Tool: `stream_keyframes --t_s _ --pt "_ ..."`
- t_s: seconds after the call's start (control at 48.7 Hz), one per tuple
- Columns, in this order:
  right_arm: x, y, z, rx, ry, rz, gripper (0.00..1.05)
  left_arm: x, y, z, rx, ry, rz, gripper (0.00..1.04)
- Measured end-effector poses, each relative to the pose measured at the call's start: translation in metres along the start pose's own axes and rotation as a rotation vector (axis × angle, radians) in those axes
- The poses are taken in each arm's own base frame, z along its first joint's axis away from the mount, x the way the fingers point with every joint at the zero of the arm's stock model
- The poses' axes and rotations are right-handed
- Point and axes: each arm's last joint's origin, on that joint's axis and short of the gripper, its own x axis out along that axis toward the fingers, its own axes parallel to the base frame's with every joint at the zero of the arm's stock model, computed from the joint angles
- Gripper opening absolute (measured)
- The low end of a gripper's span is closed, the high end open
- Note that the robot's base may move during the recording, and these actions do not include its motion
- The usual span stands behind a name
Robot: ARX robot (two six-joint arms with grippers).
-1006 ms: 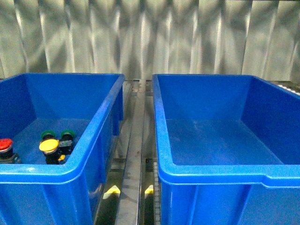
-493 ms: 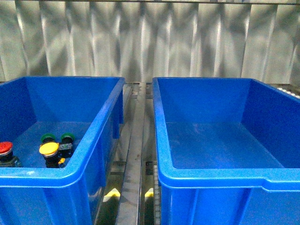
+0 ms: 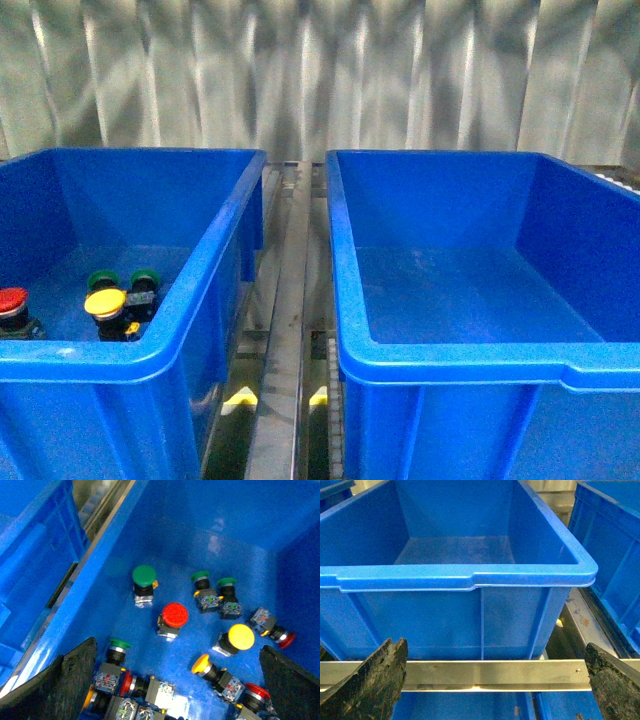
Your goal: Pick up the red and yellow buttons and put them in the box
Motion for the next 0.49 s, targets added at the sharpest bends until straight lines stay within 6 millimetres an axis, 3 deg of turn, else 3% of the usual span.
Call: stream_keyframes --t_s 0.144,0.493 --pt "0.000 0.000 0.000 0.000 0.000 0.000 1.02 0.053 -0.006 0.001 -0.034 0.157 0.099 0.97" --pt "0.000 0.000 0.000 0.000 0.000 0.000 1.02 0.118 -0.034 -0.003 -0.006 0.279 0.140 0.97"
